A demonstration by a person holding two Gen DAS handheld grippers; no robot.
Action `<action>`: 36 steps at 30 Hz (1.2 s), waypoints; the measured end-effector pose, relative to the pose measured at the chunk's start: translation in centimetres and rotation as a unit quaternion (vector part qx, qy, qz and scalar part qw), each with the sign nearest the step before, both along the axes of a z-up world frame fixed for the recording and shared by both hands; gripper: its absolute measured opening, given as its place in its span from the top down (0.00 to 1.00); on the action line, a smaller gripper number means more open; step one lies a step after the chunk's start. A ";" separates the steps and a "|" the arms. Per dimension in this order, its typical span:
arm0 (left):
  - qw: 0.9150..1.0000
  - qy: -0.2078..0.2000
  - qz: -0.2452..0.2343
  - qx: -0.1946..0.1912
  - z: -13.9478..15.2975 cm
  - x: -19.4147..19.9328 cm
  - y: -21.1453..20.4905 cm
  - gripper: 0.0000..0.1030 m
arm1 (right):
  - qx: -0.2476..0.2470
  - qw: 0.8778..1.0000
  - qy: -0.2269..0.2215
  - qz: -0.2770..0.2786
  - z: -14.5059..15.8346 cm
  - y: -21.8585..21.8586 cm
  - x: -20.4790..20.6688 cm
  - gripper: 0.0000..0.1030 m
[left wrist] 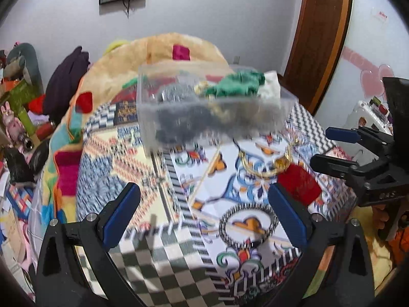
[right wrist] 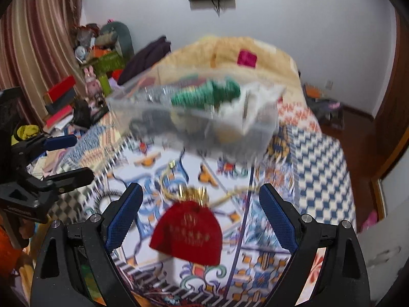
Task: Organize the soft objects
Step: 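Grasp the beaded bracelet with the left tool while the right tool grasps the red pouch, then lower the bracelet and red pouch into the clear box and open both tools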
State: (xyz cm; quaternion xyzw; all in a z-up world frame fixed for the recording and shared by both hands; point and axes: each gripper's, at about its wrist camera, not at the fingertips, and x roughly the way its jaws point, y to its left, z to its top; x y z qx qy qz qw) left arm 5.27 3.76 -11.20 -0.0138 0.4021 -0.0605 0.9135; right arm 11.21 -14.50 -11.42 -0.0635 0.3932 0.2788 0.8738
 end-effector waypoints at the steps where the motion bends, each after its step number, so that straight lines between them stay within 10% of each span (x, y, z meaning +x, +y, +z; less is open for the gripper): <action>1: 1.000 0.005 -0.001 0.000 -0.4 -0.1 0.0 0.02 | -0.002 1.000 0.011 0.001 -0.6 0.0 0.0 0.12; 26: 0.999 0.040 -0.026 -0.004 -3.7 -0.7 -1.3 0.94 | -0.019 0.997 0.063 0.032 -3.7 0.7 -0.7 0.77; 36: 1.000 0.007 -0.018 -0.013 -1.2 -0.5 -0.8 0.95 | 0.005 0.999 0.040 0.025 -1.7 0.0 -0.7 0.82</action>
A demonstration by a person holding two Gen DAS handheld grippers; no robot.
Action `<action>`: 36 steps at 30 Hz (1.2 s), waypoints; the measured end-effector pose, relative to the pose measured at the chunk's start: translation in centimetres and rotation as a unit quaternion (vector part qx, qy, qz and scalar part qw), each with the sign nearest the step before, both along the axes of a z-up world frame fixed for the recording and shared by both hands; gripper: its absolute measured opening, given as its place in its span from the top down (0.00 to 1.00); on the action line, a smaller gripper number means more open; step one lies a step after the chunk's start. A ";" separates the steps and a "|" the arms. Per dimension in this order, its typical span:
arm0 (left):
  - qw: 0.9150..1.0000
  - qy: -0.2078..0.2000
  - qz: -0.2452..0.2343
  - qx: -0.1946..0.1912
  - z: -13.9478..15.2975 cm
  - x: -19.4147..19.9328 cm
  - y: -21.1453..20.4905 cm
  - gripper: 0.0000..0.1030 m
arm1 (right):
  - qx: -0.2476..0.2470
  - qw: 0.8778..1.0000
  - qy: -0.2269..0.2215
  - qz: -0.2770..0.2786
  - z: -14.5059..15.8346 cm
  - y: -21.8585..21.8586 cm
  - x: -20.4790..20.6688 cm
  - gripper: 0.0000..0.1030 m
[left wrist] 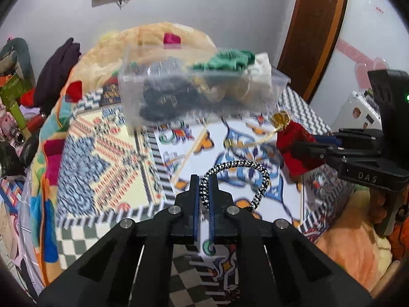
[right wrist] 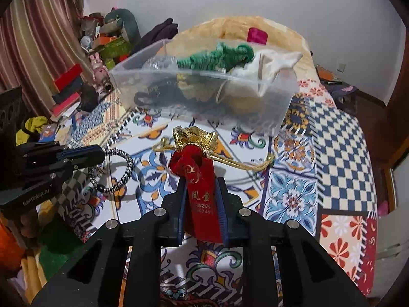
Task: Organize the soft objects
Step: 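Lower the bracelet and red pouch into the clear box and open both tools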
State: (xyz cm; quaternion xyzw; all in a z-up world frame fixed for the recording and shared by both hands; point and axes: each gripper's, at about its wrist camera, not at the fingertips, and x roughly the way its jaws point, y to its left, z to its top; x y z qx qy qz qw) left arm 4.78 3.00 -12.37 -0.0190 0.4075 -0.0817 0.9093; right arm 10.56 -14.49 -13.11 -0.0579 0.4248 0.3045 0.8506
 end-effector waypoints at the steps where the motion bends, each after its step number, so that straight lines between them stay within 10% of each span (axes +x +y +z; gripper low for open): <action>1: 1.000 -0.007 0.001 -0.001 0.4 0.1 0.0 0.95 | 0.003 1.000 -0.004 -0.001 0.3 -0.1 0.0 0.82; 19: 0.990 -0.137 0.040 0.008 9.5 4.0 1.2 0.95 | 0.065 0.988 -0.136 -0.025 9.5 -0.4 2.8 0.82; 36: 0.991 -0.122 0.044 0.041 7.5 10.6 2.0 0.95 | 0.046 0.990 -0.128 -0.029 7.6 2.0 7.8 0.82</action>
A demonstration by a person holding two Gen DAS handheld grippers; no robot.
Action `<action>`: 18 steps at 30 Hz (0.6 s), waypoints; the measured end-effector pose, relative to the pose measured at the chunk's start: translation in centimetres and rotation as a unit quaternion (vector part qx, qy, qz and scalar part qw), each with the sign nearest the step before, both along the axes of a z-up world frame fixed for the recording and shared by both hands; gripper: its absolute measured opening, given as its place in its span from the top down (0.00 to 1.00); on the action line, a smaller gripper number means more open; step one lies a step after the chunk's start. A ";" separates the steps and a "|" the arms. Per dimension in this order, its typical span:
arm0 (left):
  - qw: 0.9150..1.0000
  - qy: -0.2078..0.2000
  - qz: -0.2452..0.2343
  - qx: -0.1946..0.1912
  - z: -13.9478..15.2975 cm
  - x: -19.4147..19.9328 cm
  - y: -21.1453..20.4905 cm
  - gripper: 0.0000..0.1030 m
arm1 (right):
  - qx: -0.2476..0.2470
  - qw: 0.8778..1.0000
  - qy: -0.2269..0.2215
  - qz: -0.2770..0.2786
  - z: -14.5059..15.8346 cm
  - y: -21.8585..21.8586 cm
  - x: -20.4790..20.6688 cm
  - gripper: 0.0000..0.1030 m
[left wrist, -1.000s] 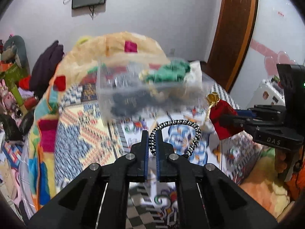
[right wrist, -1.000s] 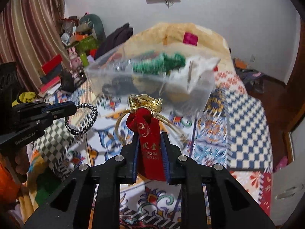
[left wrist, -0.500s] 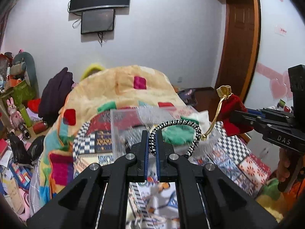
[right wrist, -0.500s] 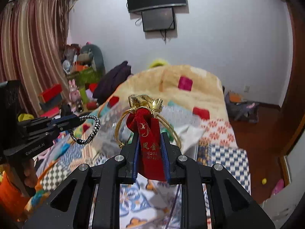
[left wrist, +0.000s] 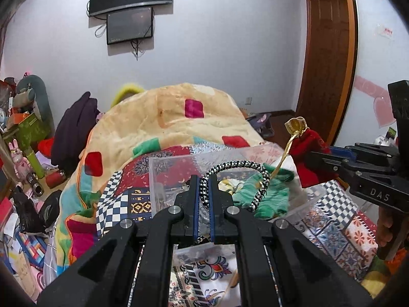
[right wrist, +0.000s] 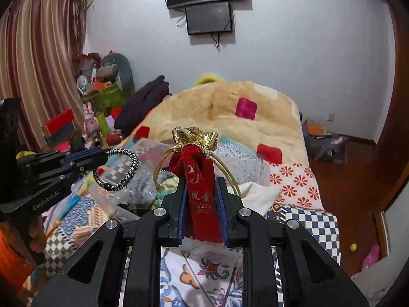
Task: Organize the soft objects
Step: 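Lower the bracelet and red pouch into the clear box and open both tools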
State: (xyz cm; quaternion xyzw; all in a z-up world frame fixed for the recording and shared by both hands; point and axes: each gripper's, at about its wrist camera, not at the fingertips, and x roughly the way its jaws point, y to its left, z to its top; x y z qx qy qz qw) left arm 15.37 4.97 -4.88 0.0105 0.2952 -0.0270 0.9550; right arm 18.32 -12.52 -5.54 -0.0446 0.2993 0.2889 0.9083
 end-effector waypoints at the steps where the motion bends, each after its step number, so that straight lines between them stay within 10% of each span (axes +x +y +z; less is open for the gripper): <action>1: 1.000 0.005 0.000 0.001 -0.3 0.3 0.0 0.95 | -0.005 1.000 0.005 -0.002 -0.5 0.1 0.3 0.81; 11: 0.998 0.057 -0.007 0.013 -4.1 3.0 -0.3 0.95 | -0.029 0.999 0.044 -0.005 -3.4 0.5 2.1 0.76; 18: 0.998 0.058 -0.006 0.022 -3.9 2.7 -0.8 0.92 | -0.043 0.998 0.042 -0.016 -3.2 0.4 1.9 0.52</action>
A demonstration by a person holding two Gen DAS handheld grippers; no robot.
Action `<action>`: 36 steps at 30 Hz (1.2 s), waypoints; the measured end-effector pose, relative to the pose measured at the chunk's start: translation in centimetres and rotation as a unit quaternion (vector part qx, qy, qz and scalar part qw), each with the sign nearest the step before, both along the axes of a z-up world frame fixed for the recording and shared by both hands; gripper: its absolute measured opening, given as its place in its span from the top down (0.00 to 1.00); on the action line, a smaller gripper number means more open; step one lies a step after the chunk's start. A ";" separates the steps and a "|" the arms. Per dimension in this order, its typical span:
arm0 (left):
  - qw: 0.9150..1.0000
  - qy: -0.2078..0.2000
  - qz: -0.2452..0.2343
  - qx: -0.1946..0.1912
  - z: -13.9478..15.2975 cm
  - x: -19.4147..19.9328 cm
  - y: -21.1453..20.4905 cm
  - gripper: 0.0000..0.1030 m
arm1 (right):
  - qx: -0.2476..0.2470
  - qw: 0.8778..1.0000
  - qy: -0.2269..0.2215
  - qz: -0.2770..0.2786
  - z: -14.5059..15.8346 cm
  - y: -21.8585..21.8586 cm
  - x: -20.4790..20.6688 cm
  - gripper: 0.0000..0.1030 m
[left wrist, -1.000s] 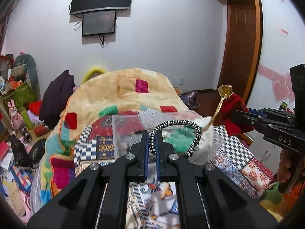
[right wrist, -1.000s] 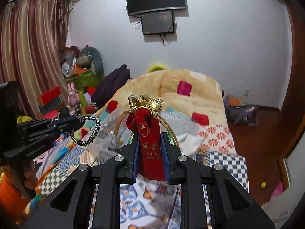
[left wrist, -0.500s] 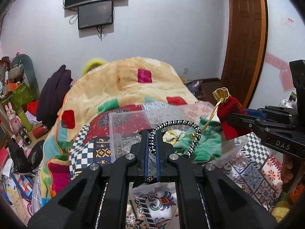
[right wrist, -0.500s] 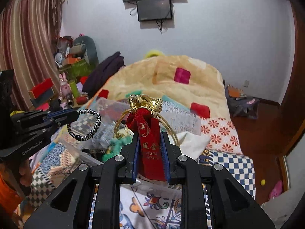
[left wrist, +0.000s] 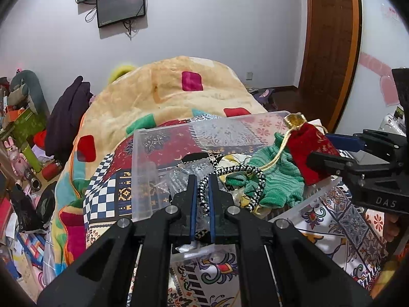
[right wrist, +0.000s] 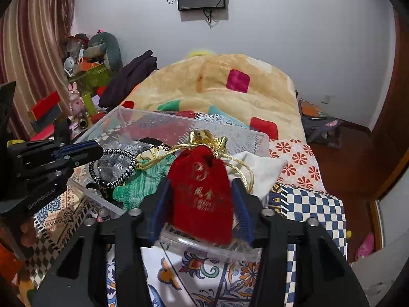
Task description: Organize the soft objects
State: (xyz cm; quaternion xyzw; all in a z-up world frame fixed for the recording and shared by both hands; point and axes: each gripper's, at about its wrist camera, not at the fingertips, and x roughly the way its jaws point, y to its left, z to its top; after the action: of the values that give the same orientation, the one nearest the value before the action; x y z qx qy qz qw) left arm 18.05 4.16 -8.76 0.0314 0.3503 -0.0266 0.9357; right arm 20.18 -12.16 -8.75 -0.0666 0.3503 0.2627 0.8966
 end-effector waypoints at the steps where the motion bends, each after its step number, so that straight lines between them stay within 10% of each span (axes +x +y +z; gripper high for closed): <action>1: 1.000 -0.001 0.001 -0.002 0.3 -0.2 0.0 0.90 | 0.000 1.000 0.000 0.001 0.2 -0.1 -0.1 0.52; 23: 0.989 -0.135 0.002 -0.066 10.4 -10.3 0.0 0.58 | 0.084 0.990 -0.114 0.021 9.8 -2.5 -8.9 0.45; 36: 0.983 -0.168 0.005 -0.077 10.3 -15.1 -1.0 0.27 | 0.110 0.983 -0.144 0.010 9.7 -3.5 -12.4 0.19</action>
State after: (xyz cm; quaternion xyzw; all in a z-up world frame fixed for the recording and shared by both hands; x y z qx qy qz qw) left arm 2.91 3.13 1.51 -0.0387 0.1854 -0.0431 0.9810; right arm 7.80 -15.69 0.95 -0.0080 0.1853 0.2959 0.9370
